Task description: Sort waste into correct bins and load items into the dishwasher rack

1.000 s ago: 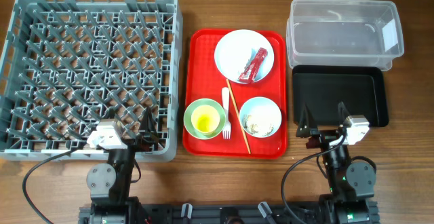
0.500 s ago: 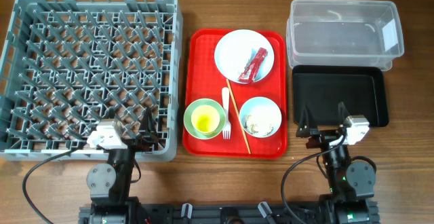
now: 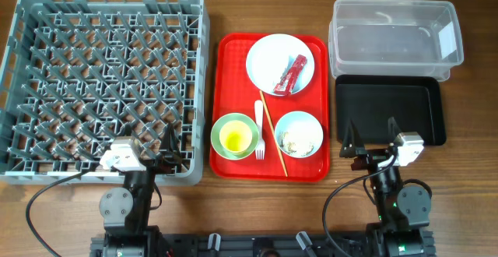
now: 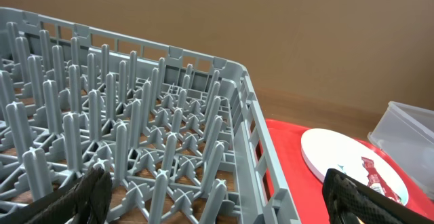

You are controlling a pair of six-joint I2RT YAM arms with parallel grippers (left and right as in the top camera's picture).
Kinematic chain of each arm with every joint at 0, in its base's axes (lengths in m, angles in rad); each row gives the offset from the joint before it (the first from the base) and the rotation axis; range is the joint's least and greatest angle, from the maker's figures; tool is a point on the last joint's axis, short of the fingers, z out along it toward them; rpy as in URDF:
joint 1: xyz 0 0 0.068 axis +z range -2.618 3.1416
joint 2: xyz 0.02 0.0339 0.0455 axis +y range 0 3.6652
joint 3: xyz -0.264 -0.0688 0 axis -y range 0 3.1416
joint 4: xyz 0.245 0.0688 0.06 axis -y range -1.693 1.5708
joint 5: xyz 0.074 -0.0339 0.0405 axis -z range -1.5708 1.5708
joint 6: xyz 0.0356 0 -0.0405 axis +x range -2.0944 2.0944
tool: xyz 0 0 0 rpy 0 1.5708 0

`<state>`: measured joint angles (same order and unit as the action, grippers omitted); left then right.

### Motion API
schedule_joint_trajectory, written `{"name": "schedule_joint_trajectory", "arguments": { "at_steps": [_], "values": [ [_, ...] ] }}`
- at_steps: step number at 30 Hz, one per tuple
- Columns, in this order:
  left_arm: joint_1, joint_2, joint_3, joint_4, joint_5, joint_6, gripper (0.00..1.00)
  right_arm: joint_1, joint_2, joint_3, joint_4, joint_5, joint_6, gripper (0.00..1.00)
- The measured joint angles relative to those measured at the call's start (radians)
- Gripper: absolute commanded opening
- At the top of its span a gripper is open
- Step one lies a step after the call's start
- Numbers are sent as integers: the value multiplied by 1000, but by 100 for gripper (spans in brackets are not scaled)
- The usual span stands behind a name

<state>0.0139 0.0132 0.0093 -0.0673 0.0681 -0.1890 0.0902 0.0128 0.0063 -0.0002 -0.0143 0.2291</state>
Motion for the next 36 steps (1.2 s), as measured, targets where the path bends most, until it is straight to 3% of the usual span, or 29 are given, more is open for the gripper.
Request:
{"name": "schedule_joint_trajectory", "arguments": {
  "at_steps": [27, 32, 36],
  "values": [
    [0, 2, 5, 20, 0, -5, 100, 0, 5, 2, 0, -11, 47, 100],
    [0, 101, 121, -23, 0, -40, 100, 0, 134, 84, -8, -11, 47, 100],
    [0, 327, 337, -159, -1, -51, 100, 0, 391, 272, -28, -30, 9, 100]
  ]
}}
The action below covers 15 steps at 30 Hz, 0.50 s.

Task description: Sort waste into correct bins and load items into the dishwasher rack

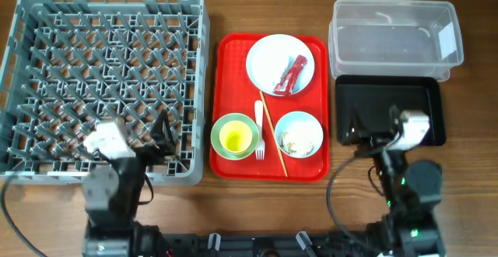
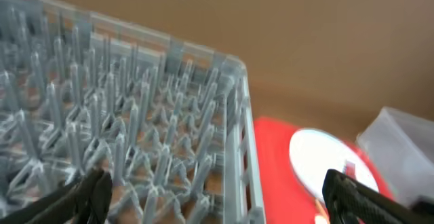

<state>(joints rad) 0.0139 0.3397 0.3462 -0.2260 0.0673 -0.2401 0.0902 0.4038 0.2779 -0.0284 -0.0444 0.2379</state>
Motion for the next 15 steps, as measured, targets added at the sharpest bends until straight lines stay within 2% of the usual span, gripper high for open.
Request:
{"name": "schedule_joint_trajectory", "arguments": {
  "at_steps": [4, 7, 10, 15],
  "values": [
    [0, 280, 272, -195, 13, -6, 100, 0, 282, 246, -156, -53, -65, 100],
    [0, 431, 412, -207, 108, -6, 100, 0, 546, 502, -328, -87, -88, 100],
    [0, 480, 441, -163, 204, -6, 100, 0, 628, 577, -321, -94, -73, 100],
    [0, 480, 441, -154, 242, -6, 100, 0, 679, 581, -306, -133, -68, 100]
  ]
}}
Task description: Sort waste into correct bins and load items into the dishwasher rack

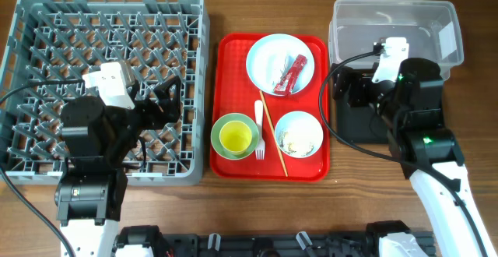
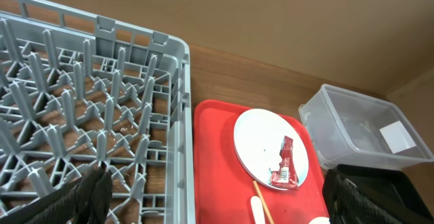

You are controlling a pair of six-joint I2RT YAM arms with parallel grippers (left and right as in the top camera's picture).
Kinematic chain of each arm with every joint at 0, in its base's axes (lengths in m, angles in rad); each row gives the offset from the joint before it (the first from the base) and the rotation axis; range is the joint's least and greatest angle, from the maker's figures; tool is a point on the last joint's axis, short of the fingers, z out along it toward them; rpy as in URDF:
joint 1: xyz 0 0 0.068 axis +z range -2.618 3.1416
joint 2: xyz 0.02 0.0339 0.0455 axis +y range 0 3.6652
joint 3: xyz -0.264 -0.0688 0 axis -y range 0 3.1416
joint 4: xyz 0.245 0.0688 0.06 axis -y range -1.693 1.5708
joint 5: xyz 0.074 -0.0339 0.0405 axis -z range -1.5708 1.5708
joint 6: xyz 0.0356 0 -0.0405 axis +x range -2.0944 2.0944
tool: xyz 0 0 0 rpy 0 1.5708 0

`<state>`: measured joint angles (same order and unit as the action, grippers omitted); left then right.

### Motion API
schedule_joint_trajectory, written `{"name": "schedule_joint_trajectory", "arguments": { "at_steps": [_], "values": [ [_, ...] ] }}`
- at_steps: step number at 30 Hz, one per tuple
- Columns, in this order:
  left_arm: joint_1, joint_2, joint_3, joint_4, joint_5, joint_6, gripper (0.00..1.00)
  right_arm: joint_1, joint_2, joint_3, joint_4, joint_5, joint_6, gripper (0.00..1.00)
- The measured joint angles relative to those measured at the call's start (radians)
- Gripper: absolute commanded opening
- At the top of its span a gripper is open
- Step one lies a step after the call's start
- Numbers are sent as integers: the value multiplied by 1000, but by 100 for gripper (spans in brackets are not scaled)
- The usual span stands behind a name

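The grey dishwasher rack fills the left of the table. My left gripper [image 1: 168,101] hangs open over its right side with nothing between the fingers; in the left wrist view the gripper [image 2: 220,210] looks over the rack's wall [image 2: 180,115]. The red tray [image 1: 233,78] holds a white plate [image 1: 268,58] with a red wrapper [image 1: 290,74], a green bowl [image 1: 235,136], a white fork [image 1: 259,128], a chopstick [image 1: 272,132] and a small bowl of scraps [image 1: 299,135]. My right gripper [image 1: 348,93] is open and empty above the black bin's left end.
A clear plastic bin [image 1: 393,31] stands at the back right, with the black bin [image 1: 424,117] just in front of it. Both show in the left wrist view too: the clear bin [image 2: 352,125] and the black bin [image 2: 380,176]. The red tray [image 2: 217,156] lies between rack and bins.
Both arms have moved away from the table's front. The left gripper now sits higher over the rack's right side, the right one at the black bin's left end by the clear bin.
At first both arms sat low at the table's front edge with open grippers, the left at the rack's near wall. Then both had moved a little farther in. Now they hang over the rack and the black bin, both empty; nothing on the tray has moved.
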<state>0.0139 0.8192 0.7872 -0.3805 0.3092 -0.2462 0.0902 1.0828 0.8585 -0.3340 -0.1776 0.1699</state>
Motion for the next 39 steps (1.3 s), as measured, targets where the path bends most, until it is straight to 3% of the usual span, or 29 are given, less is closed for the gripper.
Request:
{"name": "schedule_joint_trajectory", "arguments": {
  "at_steps": [16, 23, 27, 33, 39],
  "values": [
    [0, 21, 3, -113, -15, 0, 100, 0, 31, 18, -49, -86, -1, 100],
    [0, 89, 161, -385, -173, 1, 100, 18, 202, 317, -278, -90, -89, 100],
    [0, 132, 206, -428, -228, 1, 100, 106, 298, 462, -395, -5, -132, 100],
    [0, 144, 206, -434, -238, 1, 100, 174, 356, 494, -282, 3, -136, 100],
    [0, 144, 206, -435, -241, 1, 100, 234, 470, 505, -210, 88, -16, 100]
  ]
}}
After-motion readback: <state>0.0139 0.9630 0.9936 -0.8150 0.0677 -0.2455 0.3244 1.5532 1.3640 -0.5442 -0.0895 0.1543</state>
